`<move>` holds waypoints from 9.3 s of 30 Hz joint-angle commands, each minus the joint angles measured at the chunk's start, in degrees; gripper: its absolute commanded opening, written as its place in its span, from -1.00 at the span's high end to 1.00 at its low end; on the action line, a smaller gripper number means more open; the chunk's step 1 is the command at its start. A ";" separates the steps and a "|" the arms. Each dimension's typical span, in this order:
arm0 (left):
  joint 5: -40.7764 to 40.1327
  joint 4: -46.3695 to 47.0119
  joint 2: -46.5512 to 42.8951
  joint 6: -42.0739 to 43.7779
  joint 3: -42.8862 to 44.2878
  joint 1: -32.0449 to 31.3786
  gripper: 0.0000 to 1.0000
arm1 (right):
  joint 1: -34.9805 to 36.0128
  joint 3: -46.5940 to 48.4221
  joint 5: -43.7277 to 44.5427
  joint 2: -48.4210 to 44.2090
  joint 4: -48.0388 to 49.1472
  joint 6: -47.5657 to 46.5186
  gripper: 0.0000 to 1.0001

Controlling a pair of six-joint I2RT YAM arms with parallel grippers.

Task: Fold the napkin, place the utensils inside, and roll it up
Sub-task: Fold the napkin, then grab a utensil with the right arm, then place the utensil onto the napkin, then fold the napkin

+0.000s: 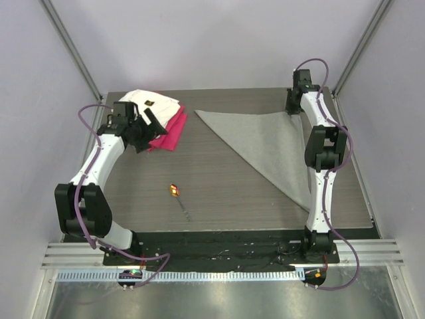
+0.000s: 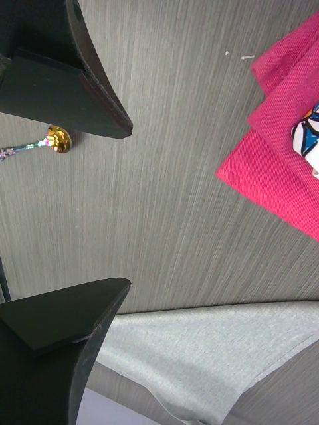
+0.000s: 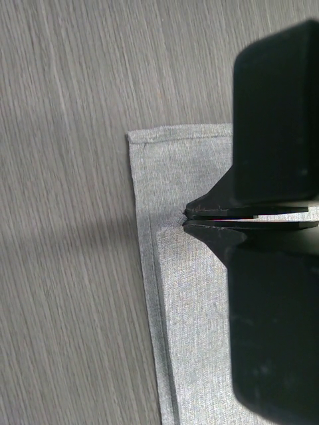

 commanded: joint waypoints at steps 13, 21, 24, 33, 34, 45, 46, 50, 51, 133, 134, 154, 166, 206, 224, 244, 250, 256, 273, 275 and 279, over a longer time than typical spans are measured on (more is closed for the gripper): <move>-0.02 1.58 -0.65 -0.30 2.06 -0.75 -0.82 | -2.89 5.10 -1.67 3.47 2.93 -2.20 0.98; -0.90 0.26 -1.27 0.05 1.36 -1.02 -0.82 | -2.98 6.07 -4.92 4.88 3.90 -2.55 0.91; -1.60 -0.27 -2.05 0.14 0.65 -1.19 -0.83 | -2.98 6.51 -5.36 4.70 3.81 -2.11 0.23; -5.81 -3.08 -10.57 0.93 -5.32 -1.11 -0.86 | -2.10 8.63 -5.62 -4.69 4.25 -1.75 -0.61; -6.17 -3.35 -12.67 1.02 -7.07 -1.11 -0.86 | -1.58 7.66 -5.62 -6.09 4.16 -2.11 -0.62; -16.45 -18.55 -29.54 -4.69 -17.09 -0.31 -0.98 | 22.92 -26.07 -7.80 -28.94 3.54 5.69 -0.55; -16.63 -19.08 -30.70 -4.78 -17.80 -0.31 -0.99 | 28.87 -28.71 -7.91 -30.26 4.42 7.02 -0.53; -17.42 -21.98 -36.06 -4.87 -20.09 -0.23 -1.00 | 43.40 -40.57 -6.68 -33.88 8.38 11.68 -0.50; -17.59 -23.11 -37.73 -4.78 -20.35 -0.14 -0.99 | 45.69 -41.73 -6.68 -34.05 8.99 12.65 -0.49; 2.35 6.14 -0.21 -3.11 -4.45 -0.31 -0.98 | 24.53 -30.75 -7.82 -17.53 6.54 -24.25 0.98; 2.44 6.32 -0.04 -3.02 -4.10 -0.23 -0.98 | 24.36 -31.10 -7.47 -17.36 6.54 -24.52 0.98; 3.76 8.25 9.01 -5.39 3.81 -1.63 -0.91 | 22.42 -34.62 -7.73 -17.97 6.01 -27.07 0.98; 5.25 21.32 27.02 -15.14 17.69 -6.99 -0.82 | 22.42 -31.99 -8.70 -19.11 5.83 -24.09 -0.10; 1.65 23.81 62.45 -21.74 49.86 -10.69 0.21 | 20.93 -41.21 -15.82 -39.06 12.42 -0.79 -0.28; 1.13 30.40 52.98 -10.14 42.42 -9.55 1.00 | 20.58 -43.67 -16.52 -40.03 13.74 1.14 -0.28; 9.47 35.76 32.76 0.14 21.93 -11.11 1.00 | 20.66 -54.48 -2.33 -47.32 17.61 12.38 -0.28; 10.44 35.94 29.15 1.72 18.06 -20.34 1.00 | 20.49 -60.45 5.53 -53.12 17.70 17.84 -0.27; 10.00 36.29 29.49 2.07 17.09 -29.47 1.00 | 20.40 -65.11 7.03 -59.79 17.35 19.86 -0.28; 7.28 35.24 36.79 4.36 17.61 -40.30 1.00 | 20.31 -74.96 5.98 -74.66 12.51 22.24 -0.27; 6.66 35.06 37.58 4.27 17.88 -40.57 1.00 | 20.40 -75.40 5.28 -75.01 12.34 22.32 -0.28; 4.21 34.80 38.20 3.84 18.14 -41.01 1.00 | 20.40 -75.84 4.31 -75.28 11.99 21.54 -0.28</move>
